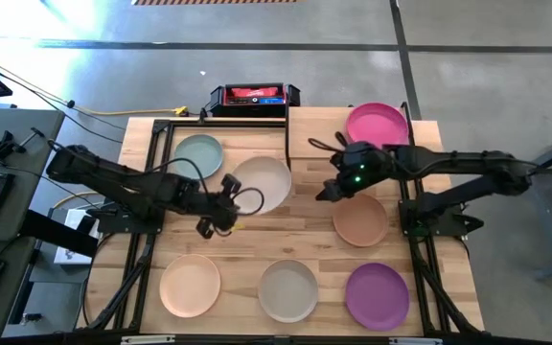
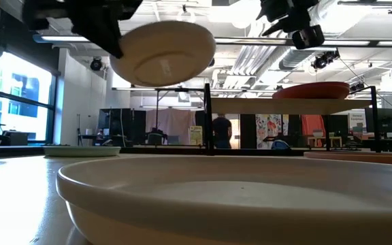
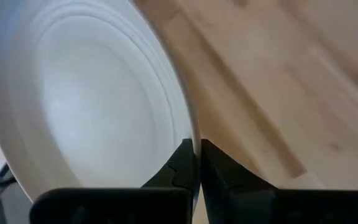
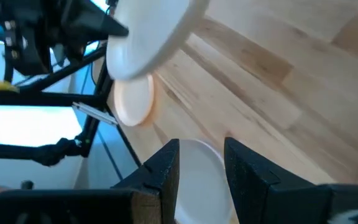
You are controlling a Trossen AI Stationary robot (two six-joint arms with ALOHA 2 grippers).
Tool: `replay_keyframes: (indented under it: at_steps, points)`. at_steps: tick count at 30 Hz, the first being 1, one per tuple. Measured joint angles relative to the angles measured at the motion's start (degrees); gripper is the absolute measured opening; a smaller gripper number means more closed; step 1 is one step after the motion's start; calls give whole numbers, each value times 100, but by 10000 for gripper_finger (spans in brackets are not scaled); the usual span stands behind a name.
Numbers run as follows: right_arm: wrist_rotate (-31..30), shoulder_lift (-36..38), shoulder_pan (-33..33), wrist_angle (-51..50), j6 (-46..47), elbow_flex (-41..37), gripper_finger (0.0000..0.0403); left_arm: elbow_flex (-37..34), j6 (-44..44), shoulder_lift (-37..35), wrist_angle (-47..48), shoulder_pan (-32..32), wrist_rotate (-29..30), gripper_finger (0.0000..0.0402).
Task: Place and stack plates onto a shelf
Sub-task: Stack the white plate on top of the pink plate on the shelf
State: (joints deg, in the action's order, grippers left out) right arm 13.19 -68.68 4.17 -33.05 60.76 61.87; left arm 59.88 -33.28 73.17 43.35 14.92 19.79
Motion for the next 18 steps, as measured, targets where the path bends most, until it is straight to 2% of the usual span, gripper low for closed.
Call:
replay_keyframes:
  at_steps: [5,14,18]
  points:
    - [-423,-288,-270,338,516,0,107,0,-144,0,115,346,-13,1]
    - [-748,-917,-645,521,1377,0,107,0,-100,0,553,851,-159,1]
    - [-853,-1233,-785,893,1639,0,107,0,-28,9,588,1033,-164,1]
